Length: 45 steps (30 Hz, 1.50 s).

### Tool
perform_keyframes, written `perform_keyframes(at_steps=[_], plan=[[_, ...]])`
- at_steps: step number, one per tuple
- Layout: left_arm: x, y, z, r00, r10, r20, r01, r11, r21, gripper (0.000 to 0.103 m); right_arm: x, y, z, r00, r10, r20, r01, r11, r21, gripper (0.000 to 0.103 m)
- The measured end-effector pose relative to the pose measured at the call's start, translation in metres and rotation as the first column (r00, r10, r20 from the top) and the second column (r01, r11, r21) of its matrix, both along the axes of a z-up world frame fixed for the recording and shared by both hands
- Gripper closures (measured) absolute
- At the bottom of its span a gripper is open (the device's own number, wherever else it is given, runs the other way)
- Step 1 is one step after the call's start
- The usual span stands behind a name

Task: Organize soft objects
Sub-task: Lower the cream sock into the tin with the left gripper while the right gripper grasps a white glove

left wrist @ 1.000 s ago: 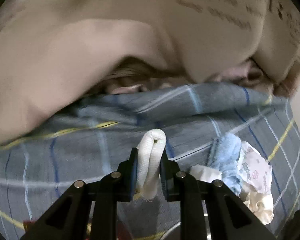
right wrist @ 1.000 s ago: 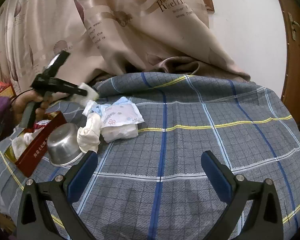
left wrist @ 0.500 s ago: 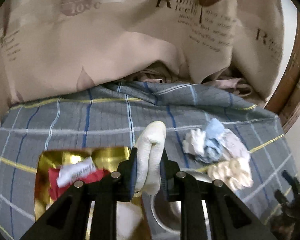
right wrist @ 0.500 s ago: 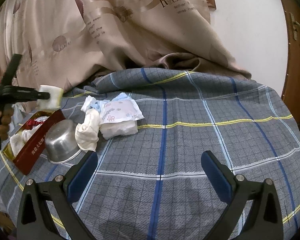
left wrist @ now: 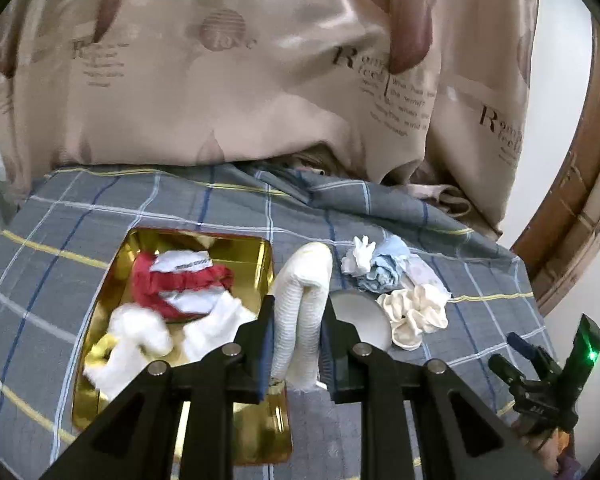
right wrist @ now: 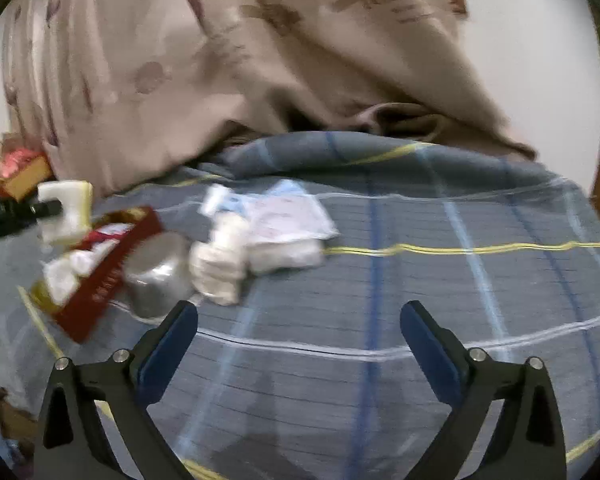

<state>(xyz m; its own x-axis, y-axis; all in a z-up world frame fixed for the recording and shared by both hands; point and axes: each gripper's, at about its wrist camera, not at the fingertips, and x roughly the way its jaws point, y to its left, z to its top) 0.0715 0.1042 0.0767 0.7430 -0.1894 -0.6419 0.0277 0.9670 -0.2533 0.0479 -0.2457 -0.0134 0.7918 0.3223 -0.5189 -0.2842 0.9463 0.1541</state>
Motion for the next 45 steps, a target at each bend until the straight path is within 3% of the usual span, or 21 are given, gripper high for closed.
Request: perform_keyframes(at_steps=[9,13,21,23,25,27,35,45], plan=[[-0.036,0.019,0.003,0.997,0.075,0.011,-0.074,0.996,-0.049,0.083,0.036,0.054,0.006,0.992,0.098,-0.079,-0.093,0.994,0.060,0.023],[-0.048,0.032,0.001,0.993,0.115,0.015,-0.113,0.991,-0.072,0.083,0.057,0.063,-0.010,0.982,0.099,-0.162,-0.077,0.988,0.133,0.050],[-0.058,0.045,-0.001,0.991,0.132,0.023,-0.130,0.990,-0.060,0.083,0.072,0.075,-0.019,0.973,0.100,-0.209,-0.063,0.982,0.181,0.055],[-0.059,0.046,-0.002,0.991,0.132,0.020,-0.131,0.989,-0.061,0.083,0.079,0.077,-0.024,0.965,0.097,-0.243,-0.051,0.981,0.188,0.074],[-0.060,0.048,-0.004,0.991,0.132,0.017,-0.130,0.989,-0.066,0.083,0.084,0.078,-0.029,0.960,0.095,-0.262,-0.046,0.981,0.187,0.079],[-0.062,0.051,-0.005,0.990,0.139,0.016,-0.138,0.988,-0.064,0.083,0.086,0.077,-0.030,0.961,0.086,-0.263,-0.040,0.983,0.178,0.092],[-0.070,0.070,-0.009,0.984,0.177,-0.001,-0.177,0.981,-0.080,0.083,0.055,0.064,-0.013,0.982,0.074,-0.176,-0.047,0.987,0.151,0.095],[-0.069,0.080,-0.020,0.981,0.195,-0.022,-0.196,0.978,-0.073,0.082,0.004,0.039,0.013,0.992,0.056,-0.117,-0.031,0.979,0.203,0.095]])
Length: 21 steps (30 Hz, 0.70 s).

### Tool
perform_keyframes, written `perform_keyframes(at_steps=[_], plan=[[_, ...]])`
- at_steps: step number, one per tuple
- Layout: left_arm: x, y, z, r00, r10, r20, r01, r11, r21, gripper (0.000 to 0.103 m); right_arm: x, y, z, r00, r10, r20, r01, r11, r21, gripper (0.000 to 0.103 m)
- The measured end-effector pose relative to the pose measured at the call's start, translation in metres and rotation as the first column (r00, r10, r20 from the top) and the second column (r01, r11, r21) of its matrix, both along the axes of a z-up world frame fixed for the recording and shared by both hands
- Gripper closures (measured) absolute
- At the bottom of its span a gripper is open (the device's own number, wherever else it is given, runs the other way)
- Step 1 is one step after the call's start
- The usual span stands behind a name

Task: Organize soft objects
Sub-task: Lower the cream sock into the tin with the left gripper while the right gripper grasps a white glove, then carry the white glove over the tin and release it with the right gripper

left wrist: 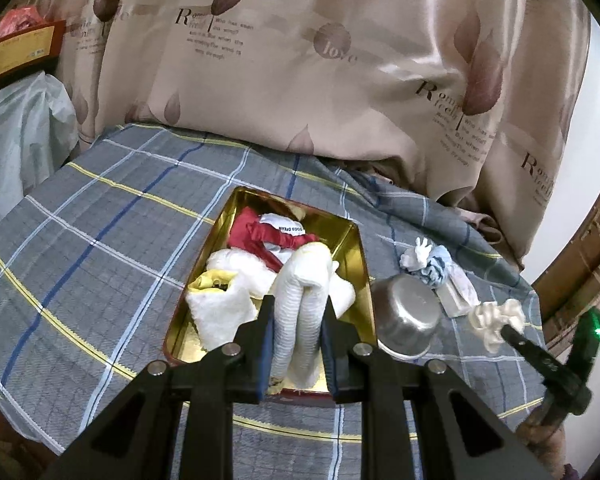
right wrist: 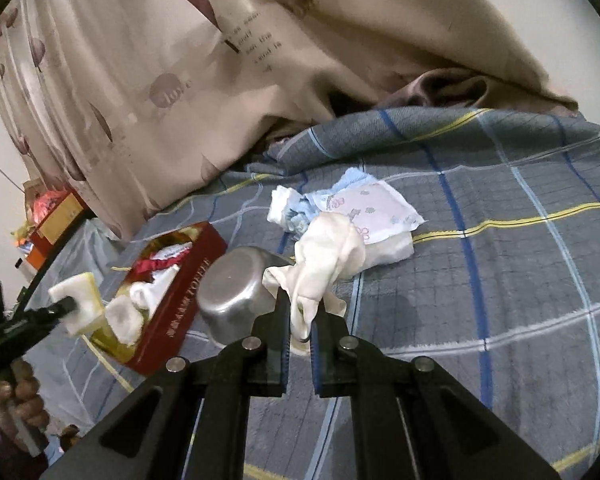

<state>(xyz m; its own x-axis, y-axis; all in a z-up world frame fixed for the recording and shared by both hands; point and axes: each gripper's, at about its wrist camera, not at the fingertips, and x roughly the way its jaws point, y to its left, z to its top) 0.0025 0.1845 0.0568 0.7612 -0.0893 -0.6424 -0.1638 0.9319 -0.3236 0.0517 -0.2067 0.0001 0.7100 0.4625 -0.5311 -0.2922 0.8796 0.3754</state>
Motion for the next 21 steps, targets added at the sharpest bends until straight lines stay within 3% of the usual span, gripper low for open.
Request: perform_keyframes(at_steps=[21], plan=[[0.046,0.004,-0.040,0.998,-0.025,-0.058,0.027,0.999,0.024,0.078,-0.026,0.025,0.044,0.993,0.082,0.081,-0.083,0.997,0.004,0.095]])
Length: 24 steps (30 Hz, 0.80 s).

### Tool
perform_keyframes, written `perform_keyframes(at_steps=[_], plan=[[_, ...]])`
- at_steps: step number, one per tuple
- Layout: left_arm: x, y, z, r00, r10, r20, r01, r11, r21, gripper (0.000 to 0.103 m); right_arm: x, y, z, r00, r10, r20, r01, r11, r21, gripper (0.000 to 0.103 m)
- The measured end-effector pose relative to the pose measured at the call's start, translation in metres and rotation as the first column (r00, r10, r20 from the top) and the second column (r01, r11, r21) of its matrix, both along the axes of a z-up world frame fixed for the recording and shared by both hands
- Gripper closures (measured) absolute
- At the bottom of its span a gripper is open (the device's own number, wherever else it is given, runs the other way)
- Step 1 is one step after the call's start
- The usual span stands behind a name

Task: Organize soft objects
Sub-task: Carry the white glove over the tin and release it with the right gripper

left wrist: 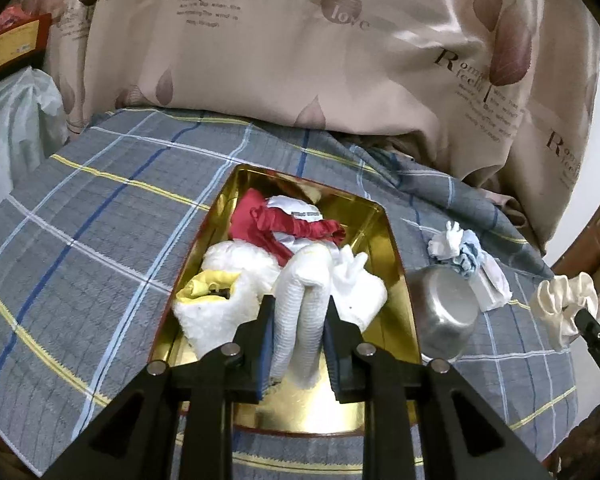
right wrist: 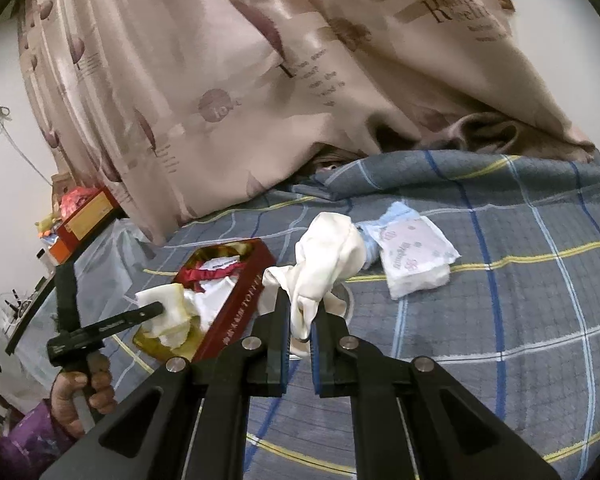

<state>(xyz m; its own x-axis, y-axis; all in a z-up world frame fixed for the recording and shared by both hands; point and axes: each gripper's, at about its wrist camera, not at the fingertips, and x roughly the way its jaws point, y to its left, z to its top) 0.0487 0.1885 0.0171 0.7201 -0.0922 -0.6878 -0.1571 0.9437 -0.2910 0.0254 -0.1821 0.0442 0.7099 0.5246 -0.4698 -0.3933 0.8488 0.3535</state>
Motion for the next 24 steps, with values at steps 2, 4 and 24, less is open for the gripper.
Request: perform_keyframes(at_steps=[2,4,24], plan=[[0.002,0.000,-0.001,1.000,0.002,0.000,-0.002,1.000,0.012,0.077,0.000,0.006,0.003,1.000,0.013,0.005,-0.013,1.000,-0.003,0.095],[0.004,-0.001,-0.001,1.000,0.003,-0.005,-0.003,1.000,0.029,0.063,0.000,0.014,0.006,1.000,0.028,0.009,-0.027,1.000,-0.008,0.095],[-0.068,0.006,0.062,0.983,0.174,0.058,-0.180,0.973,0.143,0.045,0.081,0.171,0.010,0.961,0.276,-0.020,-0.276,0.959,-0.067,0.095]])
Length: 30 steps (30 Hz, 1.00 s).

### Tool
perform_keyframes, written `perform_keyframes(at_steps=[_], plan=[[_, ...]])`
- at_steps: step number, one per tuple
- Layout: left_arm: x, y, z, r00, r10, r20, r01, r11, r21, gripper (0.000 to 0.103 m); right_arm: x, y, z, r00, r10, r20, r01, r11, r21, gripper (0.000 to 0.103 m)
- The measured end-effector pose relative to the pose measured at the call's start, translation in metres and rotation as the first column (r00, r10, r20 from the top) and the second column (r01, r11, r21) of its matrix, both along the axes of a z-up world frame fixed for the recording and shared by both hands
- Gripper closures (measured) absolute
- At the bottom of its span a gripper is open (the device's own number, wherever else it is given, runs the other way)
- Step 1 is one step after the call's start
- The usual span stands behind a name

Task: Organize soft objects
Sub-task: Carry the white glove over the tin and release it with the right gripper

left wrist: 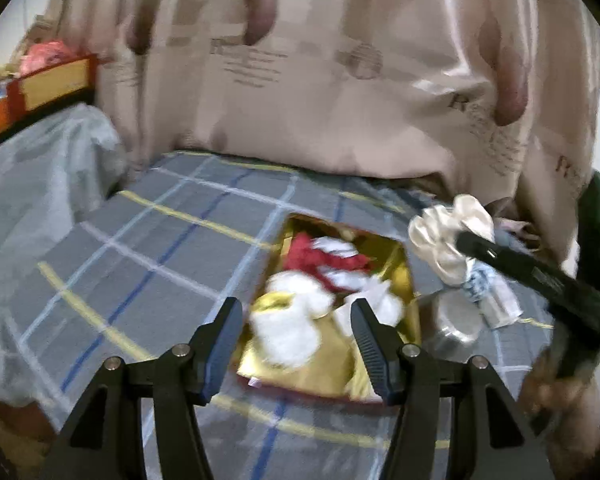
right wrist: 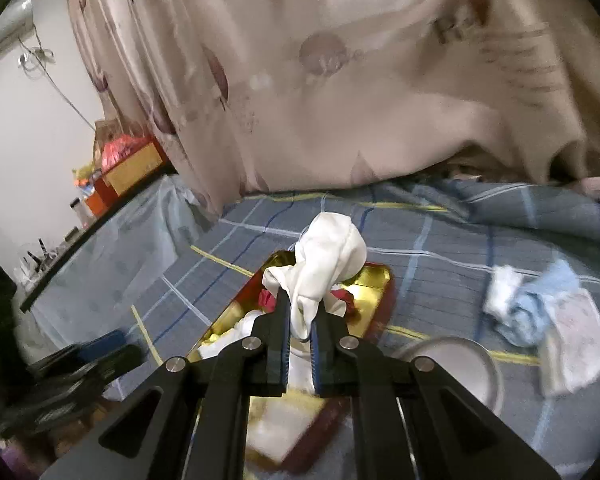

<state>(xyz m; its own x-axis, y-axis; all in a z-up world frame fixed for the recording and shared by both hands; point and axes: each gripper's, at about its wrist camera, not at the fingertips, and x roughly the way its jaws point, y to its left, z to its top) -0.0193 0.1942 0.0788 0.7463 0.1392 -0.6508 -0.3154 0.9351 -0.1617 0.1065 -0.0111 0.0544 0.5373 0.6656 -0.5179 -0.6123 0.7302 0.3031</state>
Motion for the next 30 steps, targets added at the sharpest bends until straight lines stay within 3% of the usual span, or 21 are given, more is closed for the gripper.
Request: perform_keyframes(at_steps=[4,9,23,30], plan=[[-0.024,0.000,-0.004,1.000,0.012,-0.005,-0.012,1.000,0.023,0.045,0.023,0.030,-0.018,0.999,0.020,-0.034,-0.021,0.999,-0.037,0.095],[-0.026,-0.005,-0.010,1.000,0.016,-0.021,-0.013,0.995,0.104,0.045,0.044,0.052,-0.039,0.997,0.024,-0.075,-0.032,0.995,-0.094,0.095],[-0.020,0.004,-0.026,0.999,-0.002,-0.044,0.004,0.999,0.042,0.045,0.064,0.072,-0.064,0.996,0.006,-0.090,-0.022,0.984,-0.178,0.094],[-0.019,0.004,-0.029,0.999,-0.002,-0.051,0.004,0.999,0.037,0.045,0.065,0.079,-0.070,0.999,0.000,-0.053,-0.013,0.970,-0.243,0.091]])
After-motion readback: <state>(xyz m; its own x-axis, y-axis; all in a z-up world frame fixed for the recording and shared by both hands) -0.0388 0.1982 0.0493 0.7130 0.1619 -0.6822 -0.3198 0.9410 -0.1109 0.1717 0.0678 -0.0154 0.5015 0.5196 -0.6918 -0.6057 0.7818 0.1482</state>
